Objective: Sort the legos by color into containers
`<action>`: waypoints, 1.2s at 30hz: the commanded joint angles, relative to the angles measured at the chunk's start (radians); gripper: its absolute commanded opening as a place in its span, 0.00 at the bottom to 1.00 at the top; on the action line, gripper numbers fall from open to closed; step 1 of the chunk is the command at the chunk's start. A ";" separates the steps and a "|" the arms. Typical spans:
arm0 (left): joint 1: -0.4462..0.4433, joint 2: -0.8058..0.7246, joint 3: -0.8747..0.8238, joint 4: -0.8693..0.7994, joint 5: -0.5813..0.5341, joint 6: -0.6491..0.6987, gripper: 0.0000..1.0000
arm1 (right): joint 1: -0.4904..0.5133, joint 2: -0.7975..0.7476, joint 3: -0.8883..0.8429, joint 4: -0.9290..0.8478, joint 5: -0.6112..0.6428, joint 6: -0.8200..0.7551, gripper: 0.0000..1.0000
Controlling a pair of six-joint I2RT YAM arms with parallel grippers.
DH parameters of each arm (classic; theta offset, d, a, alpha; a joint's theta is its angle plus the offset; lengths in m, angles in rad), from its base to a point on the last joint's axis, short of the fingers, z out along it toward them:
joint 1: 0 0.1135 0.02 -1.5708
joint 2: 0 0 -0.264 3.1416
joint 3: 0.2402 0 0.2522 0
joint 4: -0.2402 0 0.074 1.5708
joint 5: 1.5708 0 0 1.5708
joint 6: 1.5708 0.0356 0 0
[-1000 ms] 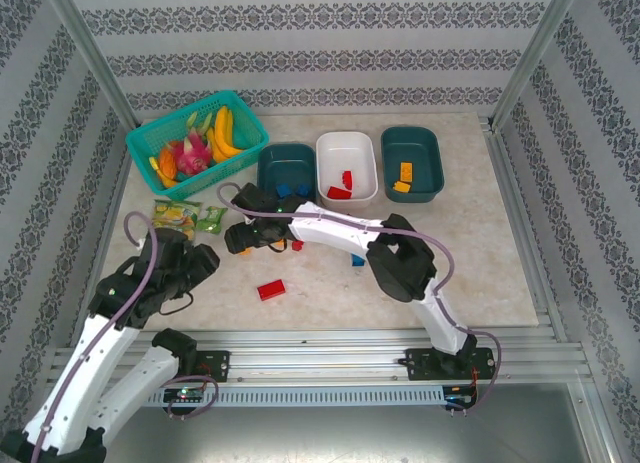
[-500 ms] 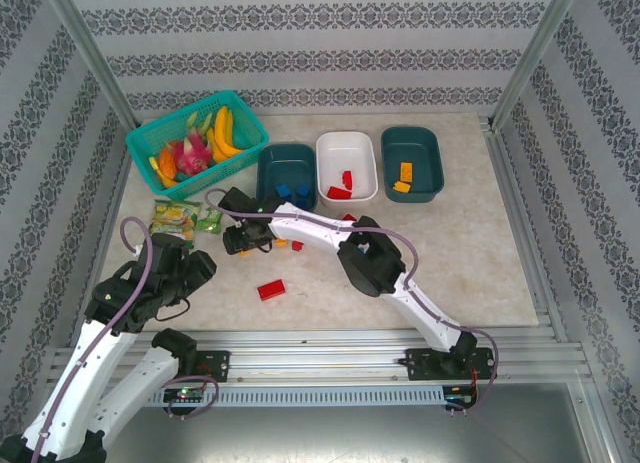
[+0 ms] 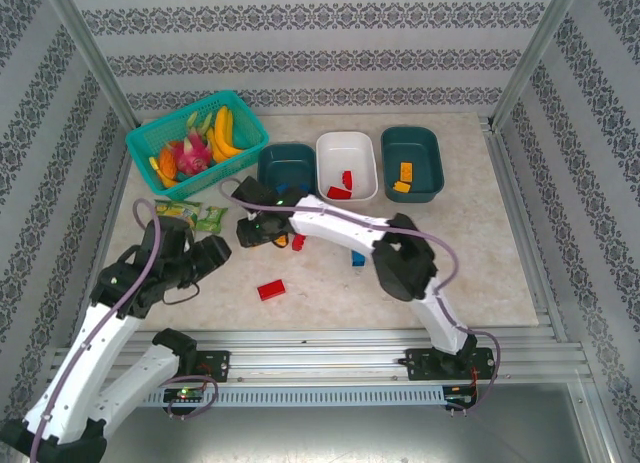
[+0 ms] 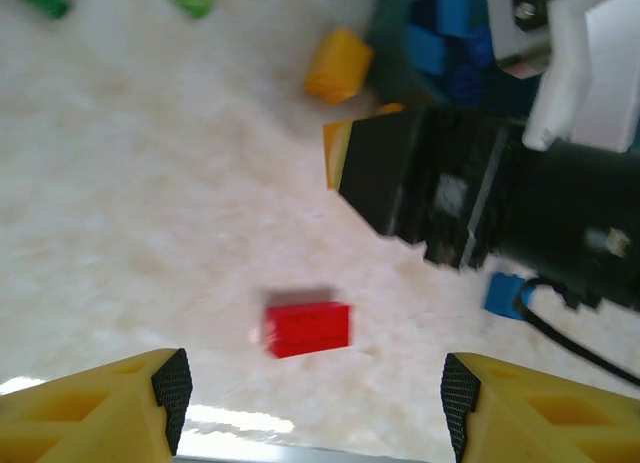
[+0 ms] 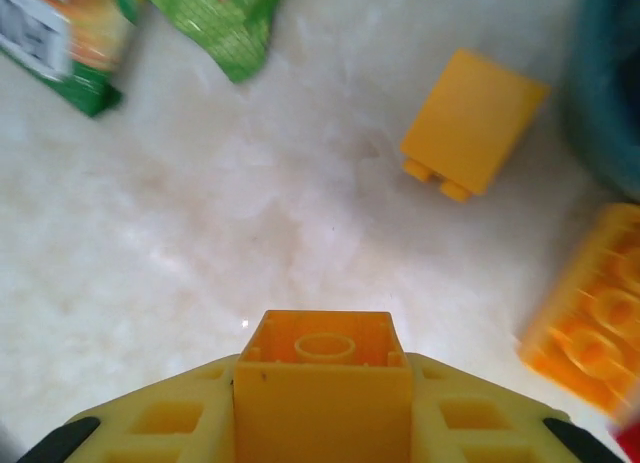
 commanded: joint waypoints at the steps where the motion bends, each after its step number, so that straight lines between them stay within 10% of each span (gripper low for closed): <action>1: -0.018 0.111 0.083 0.219 0.122 0.058 0.70 | -0.080 -0.201 -0.083 0.021 0.059 0.004 0.33; 10: -0.205 0.570 0.377 0.432 0.159 0.115 0.70 | -0.437 -0.493 -0.303 -0.051 0.098 -0.087 0.33; 18: -0.276 0.914 0.596 0.559 0.263 0.123 0.71 | -0.775 -0.427 -0.307 -0.134 0.121 -0.163 0.32; 36: -0.305 1.312 1.025 0.536 0.364 0.131 0.71 | -0.936 -0.019 -0.085 -0.206 0.183 -0.216 0.32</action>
